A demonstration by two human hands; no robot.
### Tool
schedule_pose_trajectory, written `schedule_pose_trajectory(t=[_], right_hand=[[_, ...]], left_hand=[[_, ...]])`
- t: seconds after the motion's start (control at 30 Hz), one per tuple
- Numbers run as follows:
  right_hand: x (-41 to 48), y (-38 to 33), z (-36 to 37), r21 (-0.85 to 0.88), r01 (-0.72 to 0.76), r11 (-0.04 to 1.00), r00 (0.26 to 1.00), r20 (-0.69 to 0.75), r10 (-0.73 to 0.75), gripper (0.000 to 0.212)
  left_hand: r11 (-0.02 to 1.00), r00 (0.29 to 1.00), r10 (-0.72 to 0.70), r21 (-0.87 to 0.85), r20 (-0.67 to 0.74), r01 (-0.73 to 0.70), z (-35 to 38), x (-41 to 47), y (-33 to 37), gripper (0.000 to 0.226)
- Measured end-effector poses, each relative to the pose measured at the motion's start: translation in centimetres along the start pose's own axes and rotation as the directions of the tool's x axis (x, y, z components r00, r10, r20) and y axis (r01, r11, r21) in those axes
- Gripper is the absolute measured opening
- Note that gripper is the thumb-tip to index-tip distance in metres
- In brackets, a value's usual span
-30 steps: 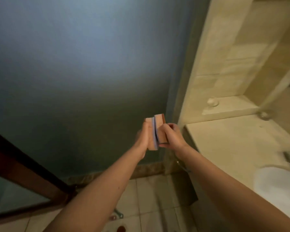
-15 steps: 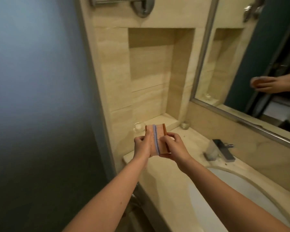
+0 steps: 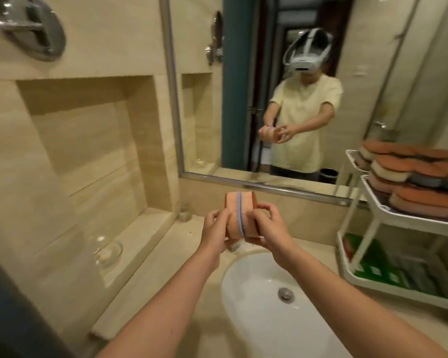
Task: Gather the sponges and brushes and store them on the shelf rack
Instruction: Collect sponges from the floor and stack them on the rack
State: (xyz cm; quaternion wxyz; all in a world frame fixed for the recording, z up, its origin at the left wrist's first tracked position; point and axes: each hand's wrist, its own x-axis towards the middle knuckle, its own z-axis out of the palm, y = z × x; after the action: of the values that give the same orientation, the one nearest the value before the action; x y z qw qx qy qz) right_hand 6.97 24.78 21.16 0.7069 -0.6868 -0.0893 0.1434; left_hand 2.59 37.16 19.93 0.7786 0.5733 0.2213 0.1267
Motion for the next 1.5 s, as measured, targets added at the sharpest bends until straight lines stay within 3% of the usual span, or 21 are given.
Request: schedule_pose_trajectory(t=[0.23, 0.53, 0.97, 1.2, 1.37, 1.5], right_hand=[[-3.1, -1.7, -7.2, 0.002, 0.063, 0.998, 0.959, -0.276, -0.06, 0.031], [-4.8, -6.3, -16.1, 0.051, 0.126, 0.991, 0.907, -0.41, -0.095, 0.038], [-0.5, -11.7, -31.8, -0.099, 0.258, 0.961, 0.866, -0.418, -0.275, 0.033], [3.8, -14.4, -38.0, -0.326, 0.302, 0.896, 0.794, -0.434, -0.425, 0.041], [6.4, -15.2, -40.4, -0.365, 0.246, 0.898, 0.815, -0.424, -0.396, 0.04], [6.1, -14.2, -42.1, -0.408, 0.177, 0.896, 0.829, -0.428, -0.359, 0.04]], left_hand=[[0.998, 0.949, 0.001, 0.054, 0.317, -0.02, 7.2, -0.5, -1.0, 0.017], [0.999, 0.843, 0.029, 0.014, 0.536, -0.043, 16.8, -1.9, 0.3, 0.028], [0.983, 0.822, 0.182, -0.074, 0.54, -0.169, 33.3, -1.4, 1.6, 0.04], [0.914, 0.836, 0.362, 0.022, 0.412, -0.406, 39.7, 1.3, 3.0, 0.045], [0.847, 0.815, 0.448, 0.119, 0.367, -0.519, 41.4, 3.0, 3.0, 0.045], [0.815, 0.784, 0.456, 0.157, 0.42, -0.558, 41.6, 3.5, 1.4, 0.045]])
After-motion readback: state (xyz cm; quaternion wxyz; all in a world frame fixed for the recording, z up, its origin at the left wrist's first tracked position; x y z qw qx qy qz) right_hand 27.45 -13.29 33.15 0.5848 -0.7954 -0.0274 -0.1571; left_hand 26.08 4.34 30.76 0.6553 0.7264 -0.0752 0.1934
